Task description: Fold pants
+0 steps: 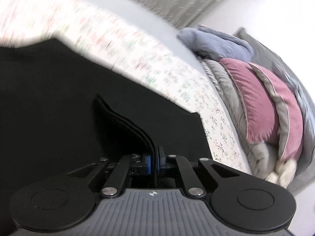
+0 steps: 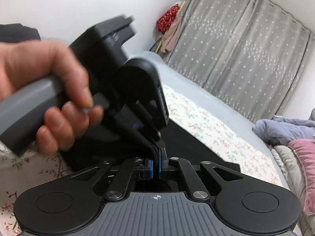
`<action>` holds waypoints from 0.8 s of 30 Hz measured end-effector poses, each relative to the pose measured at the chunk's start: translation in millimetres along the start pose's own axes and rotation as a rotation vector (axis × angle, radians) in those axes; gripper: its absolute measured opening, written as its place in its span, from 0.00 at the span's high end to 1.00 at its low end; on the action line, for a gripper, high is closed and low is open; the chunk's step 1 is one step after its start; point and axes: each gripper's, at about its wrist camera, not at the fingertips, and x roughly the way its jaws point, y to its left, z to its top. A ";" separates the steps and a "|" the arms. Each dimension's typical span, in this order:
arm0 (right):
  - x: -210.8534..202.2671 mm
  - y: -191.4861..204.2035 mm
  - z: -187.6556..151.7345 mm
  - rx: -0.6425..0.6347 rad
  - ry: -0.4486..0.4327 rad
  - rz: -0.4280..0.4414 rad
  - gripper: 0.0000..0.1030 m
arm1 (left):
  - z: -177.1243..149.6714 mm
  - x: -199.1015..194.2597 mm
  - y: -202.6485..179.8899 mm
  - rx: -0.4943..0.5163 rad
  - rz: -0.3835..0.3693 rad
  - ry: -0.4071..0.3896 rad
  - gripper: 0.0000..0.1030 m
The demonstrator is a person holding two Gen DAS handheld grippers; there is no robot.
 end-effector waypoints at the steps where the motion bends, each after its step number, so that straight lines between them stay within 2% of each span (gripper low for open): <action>1: -1.6 2.5 1.7 -0.001 -0.003 -0.004 0.97 | 3.4 -3.4 -4.6 0.039 0.009 -0.013 0.79; 3: -2.2 7.4 4.9 -0.002 -0.015 -0.013 0.97 | 9.1 -10.0 -6.4 0.089 0.030 -0.040 0.79; 5: -3.5 13.9 8.0 -0.006 -0.025 -0.039 0.95 | 14.2 -16.4 1.3 0.095 0.052 -0.063 0.79; 8: 4.0 21.6 5.7 -0.048 -0.001 -0.074 0.83 | 22.1 -25.3 18.7 0.075 0.084 -0.077 0.79; 11: 14.2 26.9 -4.5 -0.107 0.040 -0.094 0.83 | 27.9 -33.1 30.1 0.064 0.117 -0.085 0.79; 15: 20.6 24.7 -8.1 -0.118 0.068 -0.082 0.84 | 36.3 -48.5 43.0 0.048 0.130 -0.112 0.79; 19: 18.2 30.3 -2.3 -0.122 0.041 -0.044 0.85 | 42.9 -58.4 50.3 0.015 0.124 -0.127 0.79; 22: 20.5 42.0 5.1 -0.163 0.007 -0.059 0.88 | 43.0 -55.7 58.8 -0.006 0.138 -0.103 0.79; 24: 22.5 50.3 11.1 -0.178 -0.011 -0.046 0.78 | 41.4 -48.0 69.1 -0.016 0.147 -0.058 0.78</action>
